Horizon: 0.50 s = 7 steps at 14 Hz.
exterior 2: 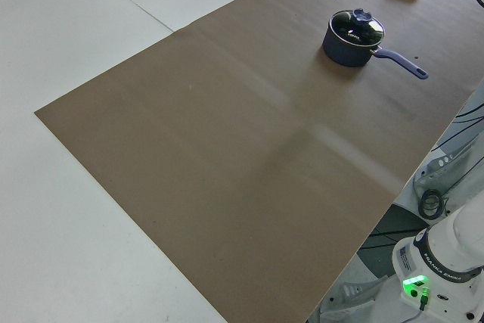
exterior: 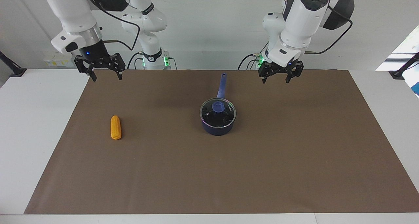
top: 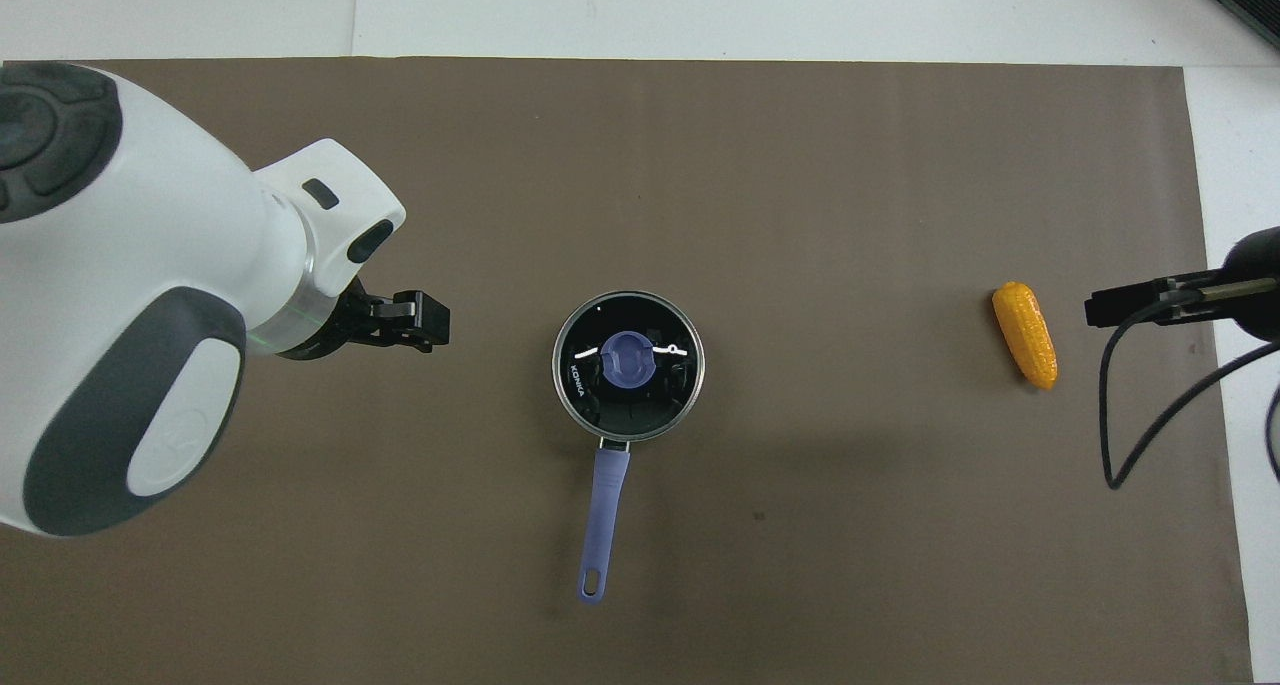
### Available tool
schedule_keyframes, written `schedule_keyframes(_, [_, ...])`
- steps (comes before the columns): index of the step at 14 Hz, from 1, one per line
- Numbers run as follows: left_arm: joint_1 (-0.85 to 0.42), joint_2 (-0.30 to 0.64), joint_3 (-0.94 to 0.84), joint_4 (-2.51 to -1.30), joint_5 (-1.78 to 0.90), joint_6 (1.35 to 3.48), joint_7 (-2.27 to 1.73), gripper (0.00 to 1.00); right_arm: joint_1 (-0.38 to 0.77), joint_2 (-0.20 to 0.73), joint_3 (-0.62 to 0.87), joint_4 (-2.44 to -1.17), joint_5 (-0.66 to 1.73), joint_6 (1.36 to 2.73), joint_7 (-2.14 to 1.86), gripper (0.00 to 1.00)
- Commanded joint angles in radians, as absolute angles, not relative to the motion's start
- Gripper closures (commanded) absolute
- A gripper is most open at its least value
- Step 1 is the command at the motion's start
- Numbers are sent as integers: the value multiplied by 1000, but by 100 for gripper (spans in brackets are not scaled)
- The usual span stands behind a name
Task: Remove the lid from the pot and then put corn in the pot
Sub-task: 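Grasp the lid knob with the left gripper while the right gripper reaches the corn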
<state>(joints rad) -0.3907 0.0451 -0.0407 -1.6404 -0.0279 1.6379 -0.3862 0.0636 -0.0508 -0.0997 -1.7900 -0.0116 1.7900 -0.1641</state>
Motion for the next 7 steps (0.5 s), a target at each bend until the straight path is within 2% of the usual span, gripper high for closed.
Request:
schedule_keyframes(1, [-460, 61, -26, -1689, -37, 1721, -489, 0, 43, 47, -94, -1812, 2, 1906, -282, 0])
schedule_keyframes(2, [-484, 80, -26, -1690, -37, 1741, -517, 0, 31, 93, -94, -1819, 2, 1948, -335, 0])
schedule_keyframes(5, [-535, 130, -26, -1690, -35, 1798, -599, 0, 12, 195, -94, -1899, 3, 2182, -457, 0])
schedule_keyframes(7, [-581, 178, -26, -1687, -34, 1854, -678, 0, -15, 241, -94, -1928, 3, 2253, -524, 0])
